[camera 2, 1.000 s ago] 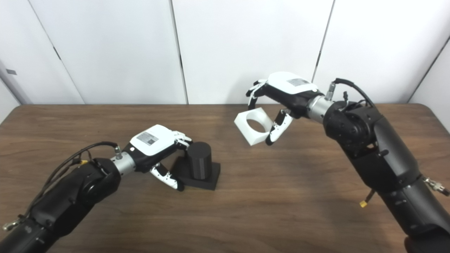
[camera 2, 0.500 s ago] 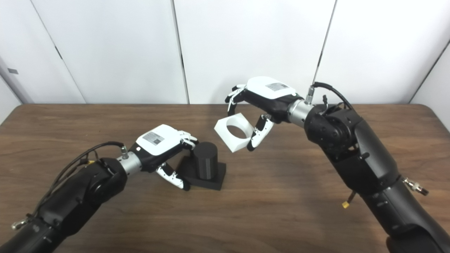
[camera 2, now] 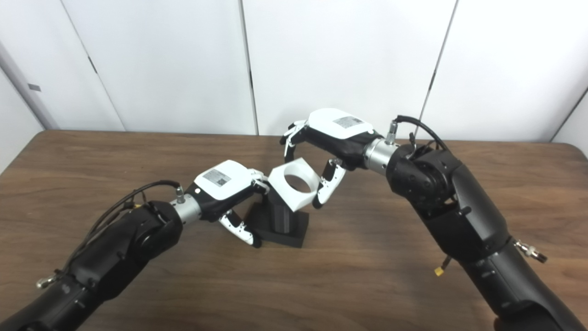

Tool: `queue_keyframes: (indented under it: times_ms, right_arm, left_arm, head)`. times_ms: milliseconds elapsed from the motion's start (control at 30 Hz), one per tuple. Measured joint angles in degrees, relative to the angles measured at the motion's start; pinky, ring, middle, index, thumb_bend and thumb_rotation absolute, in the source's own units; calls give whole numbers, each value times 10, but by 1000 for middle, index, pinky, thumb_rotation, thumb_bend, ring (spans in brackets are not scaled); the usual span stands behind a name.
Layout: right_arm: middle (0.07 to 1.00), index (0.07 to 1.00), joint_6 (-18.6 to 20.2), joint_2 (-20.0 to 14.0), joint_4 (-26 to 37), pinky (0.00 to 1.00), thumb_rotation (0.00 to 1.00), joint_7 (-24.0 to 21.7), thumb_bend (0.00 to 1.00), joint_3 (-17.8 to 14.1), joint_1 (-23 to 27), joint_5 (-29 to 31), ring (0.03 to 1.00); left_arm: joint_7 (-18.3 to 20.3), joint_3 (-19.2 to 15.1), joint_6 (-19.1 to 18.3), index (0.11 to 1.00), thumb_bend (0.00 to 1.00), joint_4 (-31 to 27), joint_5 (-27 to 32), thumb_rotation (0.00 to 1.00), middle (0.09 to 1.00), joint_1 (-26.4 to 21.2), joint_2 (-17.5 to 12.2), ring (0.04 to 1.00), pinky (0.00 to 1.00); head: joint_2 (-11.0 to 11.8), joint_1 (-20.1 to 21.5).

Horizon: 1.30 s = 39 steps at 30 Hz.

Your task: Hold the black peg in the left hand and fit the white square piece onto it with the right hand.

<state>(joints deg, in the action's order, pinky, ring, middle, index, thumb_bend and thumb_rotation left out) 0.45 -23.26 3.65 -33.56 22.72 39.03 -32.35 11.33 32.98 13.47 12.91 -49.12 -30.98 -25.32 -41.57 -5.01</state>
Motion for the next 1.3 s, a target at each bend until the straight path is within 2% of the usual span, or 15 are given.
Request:
queue_keyframes:
  times_ms: [233,1300]
  right_arm:
    - [821,479,0,16,-1,844,131,-1,523,10,0,-3,914]
    - [824,479,-16,19,-12,843,131,0,523,17,2,-9,910]
  left_arm:
    - [2,0,-3,492,522,-2,0,77,838,0,2,856,780]
    - [12,1,-18,491,522,-15,-4,77,839,2,2,853,777]
  head:
    - [-2,-1]
    - [-13,-4]
